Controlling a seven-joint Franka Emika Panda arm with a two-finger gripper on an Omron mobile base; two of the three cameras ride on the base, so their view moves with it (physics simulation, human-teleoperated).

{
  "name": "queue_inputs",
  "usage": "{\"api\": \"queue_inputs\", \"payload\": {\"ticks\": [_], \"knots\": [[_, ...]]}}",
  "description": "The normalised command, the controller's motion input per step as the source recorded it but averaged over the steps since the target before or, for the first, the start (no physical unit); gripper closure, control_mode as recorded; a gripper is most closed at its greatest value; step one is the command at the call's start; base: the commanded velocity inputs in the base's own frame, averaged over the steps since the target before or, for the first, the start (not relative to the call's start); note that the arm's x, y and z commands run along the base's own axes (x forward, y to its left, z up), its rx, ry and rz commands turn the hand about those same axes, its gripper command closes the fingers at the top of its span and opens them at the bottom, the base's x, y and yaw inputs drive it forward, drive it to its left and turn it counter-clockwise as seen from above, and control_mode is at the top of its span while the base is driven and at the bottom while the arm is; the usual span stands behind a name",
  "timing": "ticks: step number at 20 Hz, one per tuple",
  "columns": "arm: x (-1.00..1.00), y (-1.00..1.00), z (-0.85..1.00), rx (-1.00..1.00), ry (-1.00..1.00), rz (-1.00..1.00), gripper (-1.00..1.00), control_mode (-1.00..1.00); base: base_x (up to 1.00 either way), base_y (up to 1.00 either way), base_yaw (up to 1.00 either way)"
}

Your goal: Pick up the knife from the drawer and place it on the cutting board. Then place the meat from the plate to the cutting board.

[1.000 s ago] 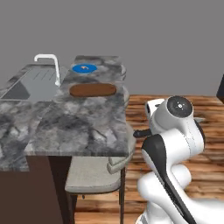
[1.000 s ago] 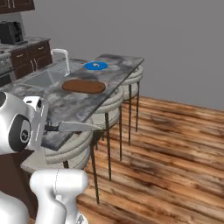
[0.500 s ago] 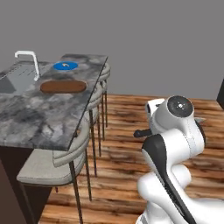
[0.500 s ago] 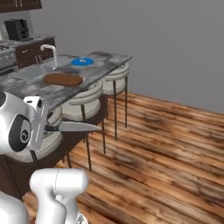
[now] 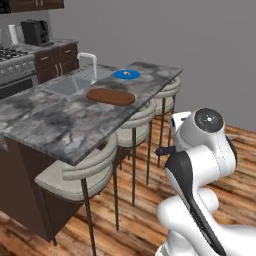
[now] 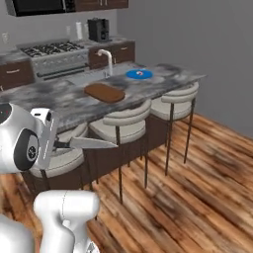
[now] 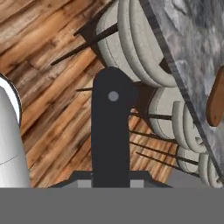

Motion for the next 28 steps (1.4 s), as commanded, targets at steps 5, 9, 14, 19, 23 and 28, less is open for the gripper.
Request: {"api": "queue_inputs", "payload": {"ticks": [5, 9, 14, 19, 23, 28], "knots": [[0.0, 0.0, 0.0, 0.0, 0.0, 0.0, 1.0, 1.0, 0.46, -0.6, 0.76], [0.0, 0.0, 0.0, 0.0, 0.0, 0.0, 1.0, 1.0, 0.45, -0.57, 0.78], [0.0, 0.0, 0.0, 0.0, 0.0, 0.0, 1.0, 1.0, 0.33, -0.78, 0.68], [0.0, 0.0, 0.0, 0.0, 0.0, 0.0, 1.0, 1.0, 0.14, -0.99, 0.55], [0.0, 0.0, 0.0, 0.0, 0.0, 0.0, 1.0, 1.0, 0.31, -1.0, 0.27], [0.0, 0.0, 0.0, 0.0, 0.0, 0.0, 1.0, 1.0, 0.68, -0.98, 0.26]]}}
